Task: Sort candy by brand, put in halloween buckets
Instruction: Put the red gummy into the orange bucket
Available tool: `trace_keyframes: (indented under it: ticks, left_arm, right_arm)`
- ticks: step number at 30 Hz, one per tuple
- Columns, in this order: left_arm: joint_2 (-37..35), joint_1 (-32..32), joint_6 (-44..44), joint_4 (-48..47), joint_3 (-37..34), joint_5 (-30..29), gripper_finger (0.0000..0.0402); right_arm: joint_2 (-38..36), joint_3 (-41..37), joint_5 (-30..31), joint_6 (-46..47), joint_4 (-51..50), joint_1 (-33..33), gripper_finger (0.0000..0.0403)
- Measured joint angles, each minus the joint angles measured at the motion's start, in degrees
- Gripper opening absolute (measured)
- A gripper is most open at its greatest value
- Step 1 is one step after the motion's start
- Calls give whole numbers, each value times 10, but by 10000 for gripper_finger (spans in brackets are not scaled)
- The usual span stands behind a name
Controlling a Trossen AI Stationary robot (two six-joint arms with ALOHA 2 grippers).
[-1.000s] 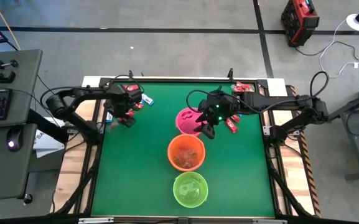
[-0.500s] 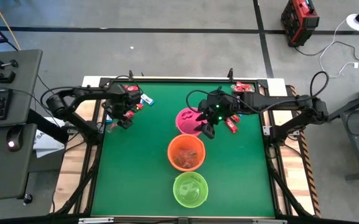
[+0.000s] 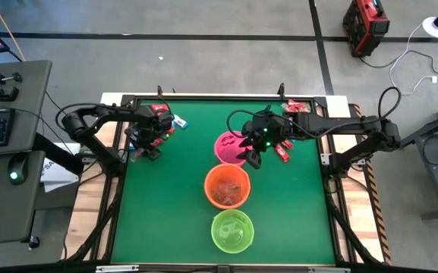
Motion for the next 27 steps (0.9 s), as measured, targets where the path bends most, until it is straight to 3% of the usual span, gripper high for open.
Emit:
trace_keyframes:
  ticks: [6,8,15,17,21,27]
  left_arm:
    - [-1,-1,0,-6,6,29,40]
    - [-2,-1,-4,-16,20,43,14]
    - [-79,-30,2,-61,116,129,16]
    - [-121,-53,8,-44,148,187,6]
    - [-206,-120,-10,68,200,331,7]
    - [-245,-267,-75,286,217,350,7]
  right_arm:
    - [0,0,0,-4,1,0,238]
    - [0,0,0,-4,2,0,238]
    - [-11,9,-30,-42,-32,0,238]
    - [-26,20,-31,-49,-67,0,238]
    - [-58,24,1,-47,-131,-2,238]
    - [-84,24,48,-31,-176,-2,238]
